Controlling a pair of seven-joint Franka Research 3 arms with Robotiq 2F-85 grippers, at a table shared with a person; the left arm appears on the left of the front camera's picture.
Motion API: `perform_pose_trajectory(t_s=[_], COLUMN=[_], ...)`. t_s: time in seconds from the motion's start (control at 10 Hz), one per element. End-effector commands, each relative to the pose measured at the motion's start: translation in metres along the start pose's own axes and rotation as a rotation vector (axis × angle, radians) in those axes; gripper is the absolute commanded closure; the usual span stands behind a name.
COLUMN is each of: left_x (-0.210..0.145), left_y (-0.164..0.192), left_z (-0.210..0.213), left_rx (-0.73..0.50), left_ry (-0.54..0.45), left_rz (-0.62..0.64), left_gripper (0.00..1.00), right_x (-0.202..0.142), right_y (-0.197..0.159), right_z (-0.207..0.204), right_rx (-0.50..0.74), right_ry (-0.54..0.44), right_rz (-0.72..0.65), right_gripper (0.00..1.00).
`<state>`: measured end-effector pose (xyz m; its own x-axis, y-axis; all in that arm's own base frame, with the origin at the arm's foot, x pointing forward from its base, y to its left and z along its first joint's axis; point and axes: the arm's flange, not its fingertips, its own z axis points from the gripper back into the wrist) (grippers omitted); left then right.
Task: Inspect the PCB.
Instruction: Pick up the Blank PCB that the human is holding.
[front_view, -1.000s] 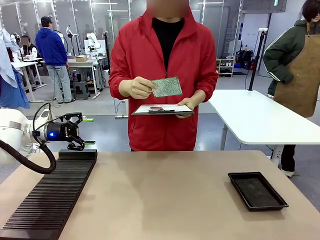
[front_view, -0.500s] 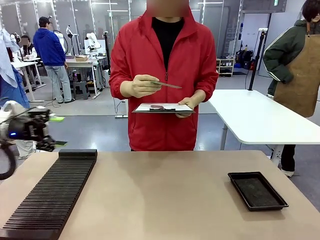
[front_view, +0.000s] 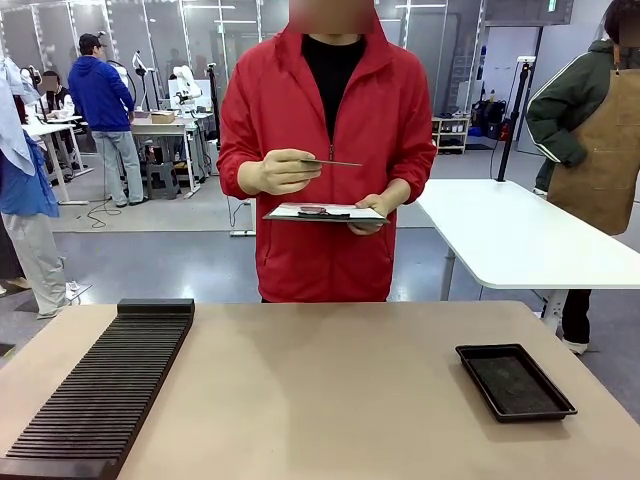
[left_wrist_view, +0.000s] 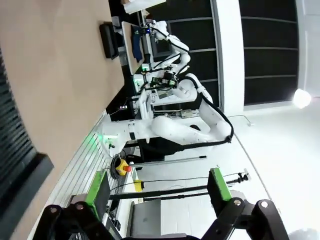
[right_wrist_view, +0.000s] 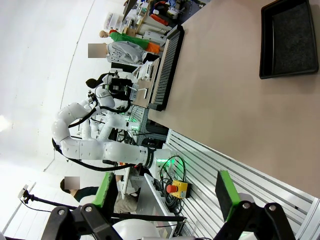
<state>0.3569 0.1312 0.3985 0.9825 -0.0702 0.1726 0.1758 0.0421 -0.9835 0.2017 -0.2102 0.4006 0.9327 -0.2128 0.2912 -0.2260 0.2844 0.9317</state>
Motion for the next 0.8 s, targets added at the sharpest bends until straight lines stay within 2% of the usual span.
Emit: perform_pose_trajectory(t_s=[0.0,0.2,0.3,0.7], left_x=[-0.035,-0.066,-0.079,-0.081], left_y=[0.008,0.013,0.015,0.017], left_z=[0.021,0.036,0.036,0.038], left_rx=[-0.066,-0.133,-0.125,-0.125], left_ry=[0.026,-0.071,-0.076,-0.103], left_rz=[-0.016,0.016,0.009,0.026], left_gripper=[0.0,0.0,0.0,0.0], right_x=[-0.001,-0.001,-0.001,-0.001], right_y=[0.002,0.002,0.002,0.002], right_z=[0.001,0.001,0.001,0.001], right_rx=[0.007,0.007,0.007,0.007], right_ry=[-0.008,-0.008,-0.008,-0.008], right_rz=[0.008,0.008,0.008,0.008], right_gripper=[0.0,0.0,0.0,0.0])
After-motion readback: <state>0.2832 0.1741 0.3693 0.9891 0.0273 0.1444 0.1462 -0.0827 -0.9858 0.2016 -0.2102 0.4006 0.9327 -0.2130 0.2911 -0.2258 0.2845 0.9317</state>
